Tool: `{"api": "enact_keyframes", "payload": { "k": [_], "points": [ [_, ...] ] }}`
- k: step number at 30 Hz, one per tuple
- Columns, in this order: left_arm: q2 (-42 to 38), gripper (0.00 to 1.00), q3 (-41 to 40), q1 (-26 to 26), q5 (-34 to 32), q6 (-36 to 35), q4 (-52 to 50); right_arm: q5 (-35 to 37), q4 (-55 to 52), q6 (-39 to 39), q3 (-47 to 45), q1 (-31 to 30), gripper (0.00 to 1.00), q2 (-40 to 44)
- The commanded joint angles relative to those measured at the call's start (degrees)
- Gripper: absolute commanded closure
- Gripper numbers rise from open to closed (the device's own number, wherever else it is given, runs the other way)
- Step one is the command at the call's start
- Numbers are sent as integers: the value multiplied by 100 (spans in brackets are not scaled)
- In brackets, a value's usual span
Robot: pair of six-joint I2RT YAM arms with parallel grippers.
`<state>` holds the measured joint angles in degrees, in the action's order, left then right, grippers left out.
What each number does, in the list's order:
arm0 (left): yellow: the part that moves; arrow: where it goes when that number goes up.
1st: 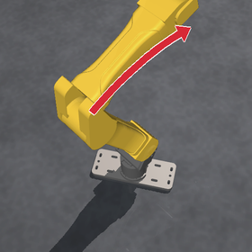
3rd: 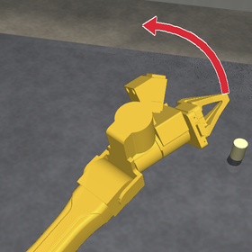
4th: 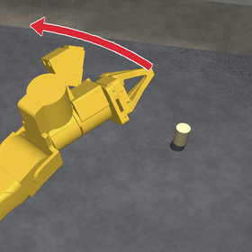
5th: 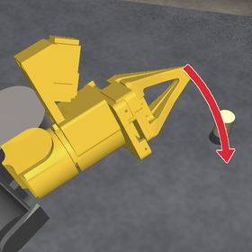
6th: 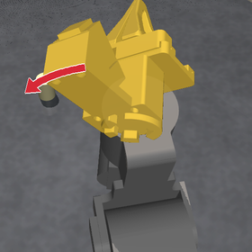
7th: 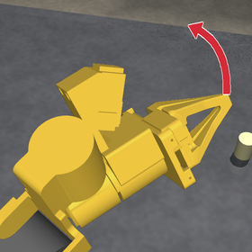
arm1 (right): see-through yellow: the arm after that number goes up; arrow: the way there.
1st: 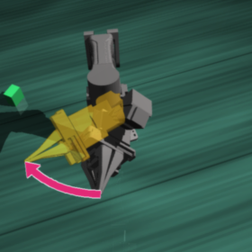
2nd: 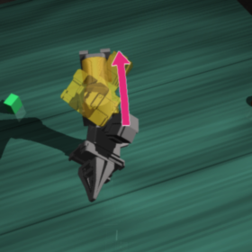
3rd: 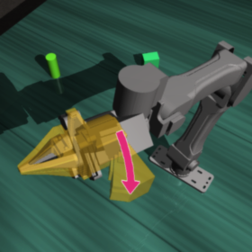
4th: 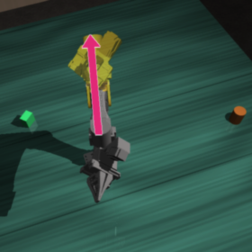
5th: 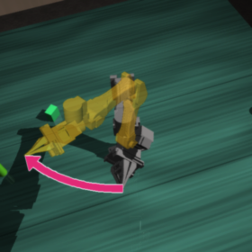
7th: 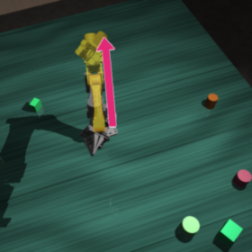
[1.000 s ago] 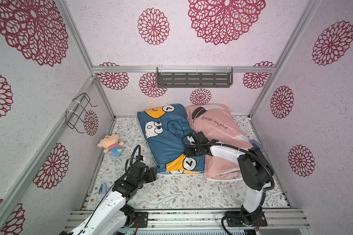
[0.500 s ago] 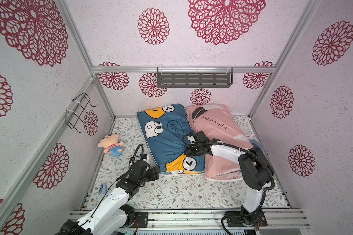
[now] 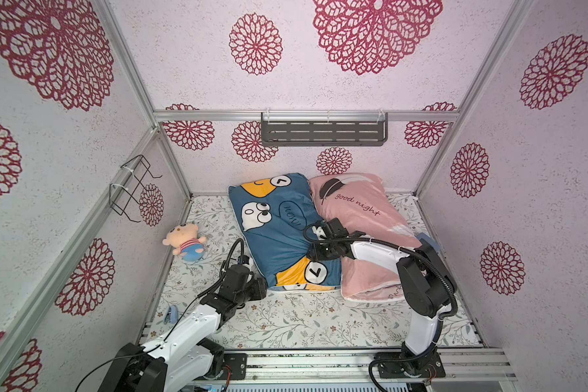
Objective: Zip up pillowcases
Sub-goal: Pick up the pillowcase from the center of the board.
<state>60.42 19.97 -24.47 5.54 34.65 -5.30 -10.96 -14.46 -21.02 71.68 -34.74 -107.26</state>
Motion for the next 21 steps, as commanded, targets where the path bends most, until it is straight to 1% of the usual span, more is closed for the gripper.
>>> {"api": "enact_keyframes", "payload": {
  "k": [1, 2, 3, 4, 6, 10, 13, 15, 16, 18, 21],
  "points": [
    [121, 40, 108, 39, 137, -78, 188, 736, -101, 80, 10, 344, 39, -64],
    [149, 42, 96, 36, 159, -55, 242, 729, -104, 80, 13, 344, 40, -69],
    [189, 45, 98, 36, 189, -34, 289, 734, -118, 83, 21, 345, 40, -70],
    [222, 51, 104, 33, 189, -20, 322, 736, -115, 81, 15, 344, 40, -72],
    [281, 65, 129, 37, 157, -10, 337, 738, -118, 84, 0, 345, 40, -58],
    [312, 79, 181, 38, 145, -3, 363, 689, -117, 89, -61, 342, 40, -14],
    [380, 93, 242, 33, 120, 129, 348, 439, -182, 116, -91, 343, 39, 103],
    [404, 99, 302, 61, 73, 377, 278, 42, -255, 182, -134, 343, 35, 326],
    [415, 100, 348, 91, 102, 555, 243, -180, -303, 210, -157, 341, 33, 446],
    [455, 100, 444, 166, 368, 1060, 230, -694, -368, 198, -302, 343, 27, 817],
    [524, 100, 625, 188, 656, 1789, 265, -1153, -322, 21, -687, 336, 20, 1494]
  ]
}}
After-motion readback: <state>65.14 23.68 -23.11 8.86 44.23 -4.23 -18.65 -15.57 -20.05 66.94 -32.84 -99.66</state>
